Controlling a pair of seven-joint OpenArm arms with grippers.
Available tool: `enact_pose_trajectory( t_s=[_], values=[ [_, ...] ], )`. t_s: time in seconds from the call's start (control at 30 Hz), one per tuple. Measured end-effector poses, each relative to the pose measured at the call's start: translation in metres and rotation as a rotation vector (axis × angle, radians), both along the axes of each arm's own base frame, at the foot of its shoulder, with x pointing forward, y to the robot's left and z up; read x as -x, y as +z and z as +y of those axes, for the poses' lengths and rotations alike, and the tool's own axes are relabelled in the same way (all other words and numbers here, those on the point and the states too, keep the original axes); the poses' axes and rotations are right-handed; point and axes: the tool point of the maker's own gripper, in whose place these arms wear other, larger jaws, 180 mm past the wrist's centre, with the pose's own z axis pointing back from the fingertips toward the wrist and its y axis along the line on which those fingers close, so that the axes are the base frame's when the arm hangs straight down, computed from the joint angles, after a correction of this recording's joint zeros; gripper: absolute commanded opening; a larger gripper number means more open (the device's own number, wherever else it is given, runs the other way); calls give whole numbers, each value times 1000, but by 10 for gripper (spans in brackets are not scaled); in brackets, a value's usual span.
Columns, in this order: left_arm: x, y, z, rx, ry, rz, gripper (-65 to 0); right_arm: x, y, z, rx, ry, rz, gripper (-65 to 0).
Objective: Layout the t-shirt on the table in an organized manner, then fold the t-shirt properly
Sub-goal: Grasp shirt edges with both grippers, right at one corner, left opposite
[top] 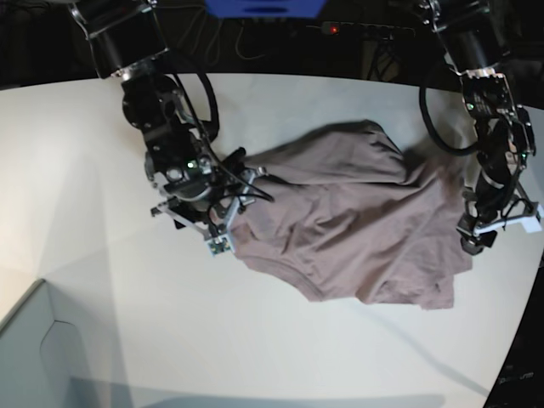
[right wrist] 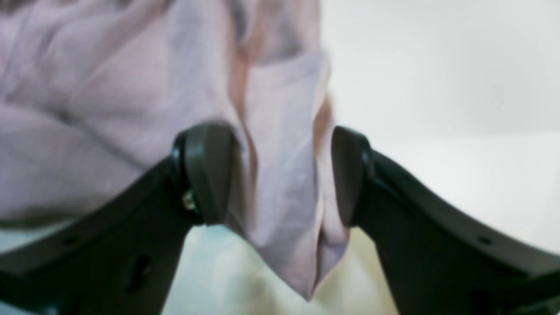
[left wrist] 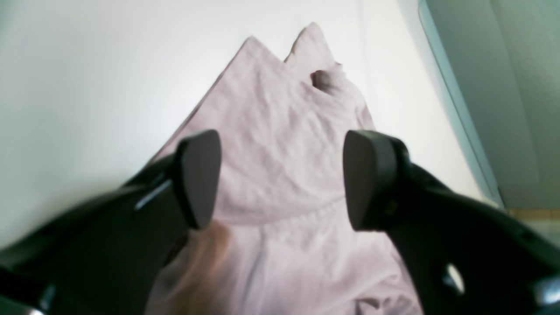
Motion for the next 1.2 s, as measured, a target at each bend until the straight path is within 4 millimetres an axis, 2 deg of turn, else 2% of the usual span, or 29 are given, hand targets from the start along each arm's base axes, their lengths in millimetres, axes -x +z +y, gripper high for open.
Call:
enact_pose_trajectory(
  t_s=[0.07,0.1,0.17,0.2,0.23,0.3,0.4,0.5,0.57,0.67,0.8,0.9,0.97,1.03,1.1,1.2],
  values=[
    [-6,-2,0,12,4,1,-224,1,-2,0,-1,0,5,-341],
    [-9,-3,-1,25,5,1,-224,2,-3,1,0,1,10,-391],
    [-15,-9,-4,38,3,14,-224,6,-6,0,2,0,21,-516],
    [-19,-12,-6,33,-6,28,-224,7,-7,0,2,0,25,-598],
    [-24,-15,-10,11,-28,47,-224,9,-9,0,1,-1,27,-650],
    [-36,-21,-21,-28,-73,88,-224,17,-13,1,-1,0,41,-650],
    [-60,-14,-40,-61,-131,87,-223,37,-12,4,-19,5,48,-650],
    [-80,-2,-49,-84,-152,63,-223,52,11,12,-62,11,0,-650],
    [-87,-4,-57,-66,-167,73,-223,56,31,12,-97,-1,-52,-650],
    [-97,-6,-78,-71,-221,87,-223,68,50,-3,-118,-52,-95,-650],
    [-117,6,-106,-102,-298,65,-223,96,62,-18,-126,-98,-93,-650],
    [-132,23,-125,-189,-335,-14,-223,111,57,-27,-119,-105,-96,-650],
    [-130,20,-133,-221,-359,-25,-223,132,46,-31,-114,-103,-79,-650],
    [-124,14,-132,-235,-349,-33,-223,151,38,-30,-120,-105,-49,-650],
    [-112,1,-121,-248,-354,4,-223,161,32,-28,-123,-105,-23,-650],
    [-95,-9,-75,-300,-297,51,-223,152,35,-29,-124,-107,-55,-650]
  ],
)
